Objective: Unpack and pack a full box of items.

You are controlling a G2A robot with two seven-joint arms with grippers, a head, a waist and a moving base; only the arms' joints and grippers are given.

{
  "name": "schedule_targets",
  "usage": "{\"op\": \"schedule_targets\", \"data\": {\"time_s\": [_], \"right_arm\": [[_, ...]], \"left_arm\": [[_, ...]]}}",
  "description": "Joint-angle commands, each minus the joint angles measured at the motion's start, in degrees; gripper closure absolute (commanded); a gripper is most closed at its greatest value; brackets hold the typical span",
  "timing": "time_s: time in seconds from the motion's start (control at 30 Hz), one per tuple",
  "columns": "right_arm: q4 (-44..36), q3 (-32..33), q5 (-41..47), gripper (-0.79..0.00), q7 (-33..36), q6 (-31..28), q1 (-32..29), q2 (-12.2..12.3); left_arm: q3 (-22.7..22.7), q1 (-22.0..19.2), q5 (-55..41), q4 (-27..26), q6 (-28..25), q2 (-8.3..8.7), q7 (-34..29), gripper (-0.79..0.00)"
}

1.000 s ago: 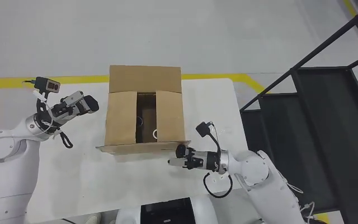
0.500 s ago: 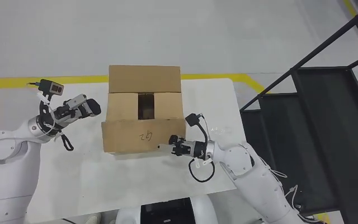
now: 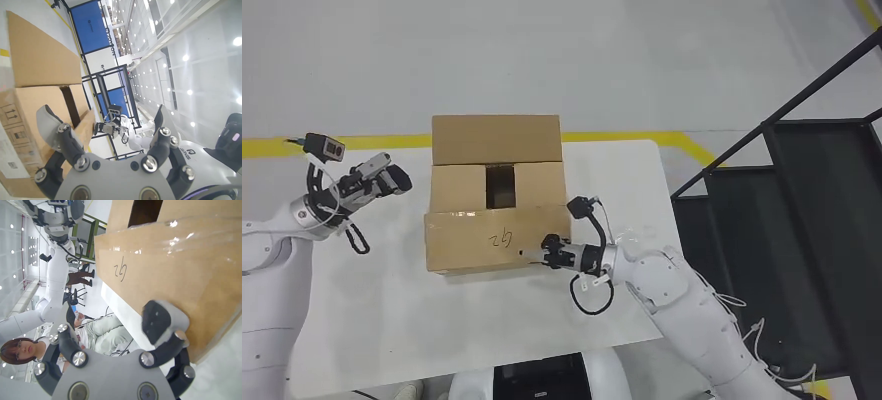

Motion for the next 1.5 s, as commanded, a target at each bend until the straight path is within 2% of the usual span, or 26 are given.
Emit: {"op": "schedule_targets", "data": {"time_s": [0.0,0.17,0.5,0.67,1.47], "right_arm": [[-1.55,0.86,0.01,-0.785,-0.02,0.17,0.10,0.17],[-3.83,1.95,0.35,-0.785,1.81,1.19,0.56,0.54],[3.22,-2.69,-1.03,-0.785,-0.11,3.85,5.25,-0.25],[2.65,-3.06,-0.57,-0.785,-1.38,3.70,6.01,-0.38],[1.40,-2.25,-0.11,-0.785,-1.67,3.95,5.62,-0.22]], "left_arm": [[0.75,-2.26,0.26,2.49,-0.55,-0.09,-0.50,-0.785],[1.50,-4.92,0.09,5.30,-1.51,-0.14,-1.74,-0.785],[3.11,-7.53,2.07,11.28,-4.45,-0.34,-0.25,-0.785],[4.10,-10.50,3.94,14.15,-6.03,-0.25,-2.98,-0.785],[4.03,-10.28,4.32,13.90,-6.14,-0.25,-1.81,-0.785]]}}
